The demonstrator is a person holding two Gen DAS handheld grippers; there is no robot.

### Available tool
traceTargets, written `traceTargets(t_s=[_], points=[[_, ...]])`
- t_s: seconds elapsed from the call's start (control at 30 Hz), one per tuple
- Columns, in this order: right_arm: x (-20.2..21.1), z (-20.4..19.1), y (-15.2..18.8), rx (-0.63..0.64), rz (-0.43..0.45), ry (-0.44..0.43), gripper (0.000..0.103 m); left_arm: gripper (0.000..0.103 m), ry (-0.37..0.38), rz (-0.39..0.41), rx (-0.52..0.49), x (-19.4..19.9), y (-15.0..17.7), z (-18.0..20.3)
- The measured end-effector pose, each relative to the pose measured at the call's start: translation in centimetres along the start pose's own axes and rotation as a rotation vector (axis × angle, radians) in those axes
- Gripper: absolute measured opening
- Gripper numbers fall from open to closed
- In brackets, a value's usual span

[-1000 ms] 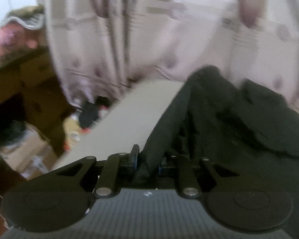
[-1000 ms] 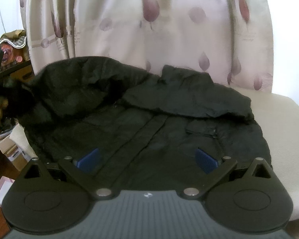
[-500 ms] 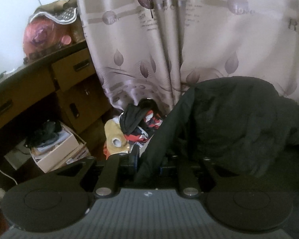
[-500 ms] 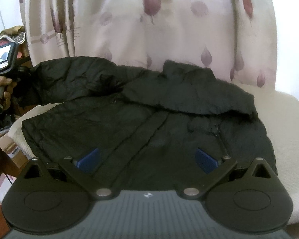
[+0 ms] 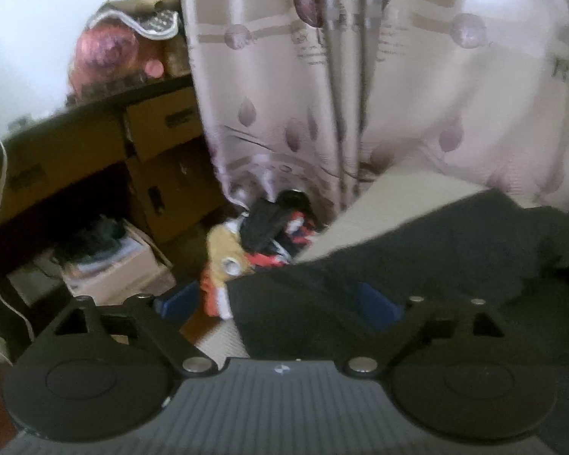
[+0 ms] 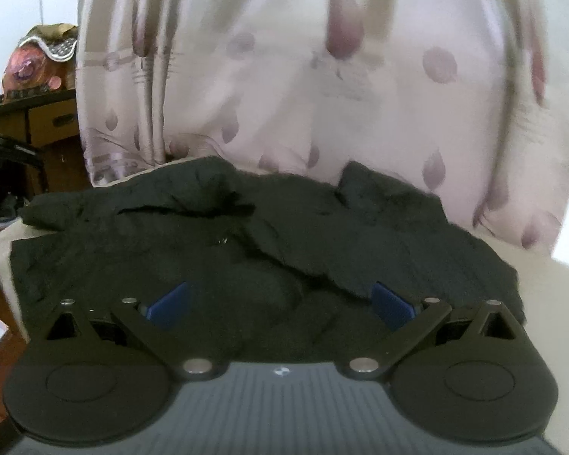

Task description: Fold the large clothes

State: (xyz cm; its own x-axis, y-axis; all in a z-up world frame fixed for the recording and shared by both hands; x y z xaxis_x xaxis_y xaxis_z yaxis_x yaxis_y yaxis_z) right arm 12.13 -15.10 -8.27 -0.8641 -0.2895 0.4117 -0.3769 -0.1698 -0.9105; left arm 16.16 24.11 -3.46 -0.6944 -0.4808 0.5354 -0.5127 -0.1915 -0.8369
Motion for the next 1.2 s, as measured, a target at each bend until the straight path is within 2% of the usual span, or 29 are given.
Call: traceTargets(t_s=[0.13,0.27,0.37,0.5,0.57,0.6,0.63,0.67,0.7,0.73,0.83,0.9,1.0,1.1,1.2], points=[[-4.2,-0.2,-0.6,0.051,0.020,0.000,0.103,0.089,0.112,-0.037,0.025,1.4,2.7,2.1],[-8.9,-0.4,-1.4,0.105,-0.007,0.068,0.103,0.090,0.176,0.005,0.043,4.5,5.1,3.5],[-11.6,-1.5,-1.8,0.202,-0.003,0.107,0.103,0.094,0.218,0.027,0.039,6.8,6.9,4.2],[-15.4,-3.6,-1.4,0.368,-0.032,0.156,0.103,0.095,0.261,-0.018,0.029,8.1,9.0,5.0],[-17.2,-4.0,-1.1,0.415,-0.045,0.163,0.102,0.095,0.277,-0.043,0.016,8.3,9.5,5.2],[-18.2,-3.9,-1.2,0.421,-0.048,0.178,0.099,0.095,0.284,-0.052,0.006,8.4,9.7,5.4],[-18.7,-3.5,-1.4,0.407,-0.051,0.180,0.069,0.095,0.288,-0.057,-0.005,8.5,9.8,5.6],[-19.2,-2.8,-1.8,0.378,-0.074,0.175,0.020,0.095,0.290,-0.055,-0.012,8.7,9.9,5.8],[-19.6,-1.8,-2.3,0.328,-0.112,0.188,0.013,0.095,0.292,-0.051,-0.019,9.0,10.0,5.9],[-19.2,-0.3,-2.9,0.266,-0.108,0.212,0.013,0.095,0.297,-0.045,-0.026,9.4,10.1,5.9],[-14.1,4.8,-4.6,0.093,0.012,0.268,0.013,0.097,0.307,-0.033,-0.034,10.0,10.0,6.0],[-8.7,8.9,-5.4,-0.030,0.097,0.299,0.013,0.099,0.321,-0.035,-0.027,10.1,10.0,6.0],[1.7,15.0,-5.1,-0.136,0.220,0.414,0.013,0.099,0.340,-0.053,-0.018,10.1,9.9,6.4],[10.2,20.3,-2.8,-0.212,0.265,0.563,0.013,0.099,0.358,-0.046,-0.026,10.6,9.8,7.1],[15.4,25.5,1.0,-0.333,0.223,0.655,0.013,0.099,0.374,-0.027,-0.062,11.5,9.9,8.4]])
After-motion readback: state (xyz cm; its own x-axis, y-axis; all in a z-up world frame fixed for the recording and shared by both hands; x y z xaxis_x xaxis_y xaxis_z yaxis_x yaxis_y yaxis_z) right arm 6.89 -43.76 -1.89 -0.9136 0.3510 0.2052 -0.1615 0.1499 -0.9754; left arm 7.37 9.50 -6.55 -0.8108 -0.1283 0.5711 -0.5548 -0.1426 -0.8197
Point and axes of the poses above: each gripper's, at about its wrist camera, not at the fingertips, and x roughly against the way its jaws point, z to its right, y to its underside, the point moved 1 cm from there along -x, roughly the way its jaws point, and after that the axes turned 3 degrees about -x, right-handed, at the moved point
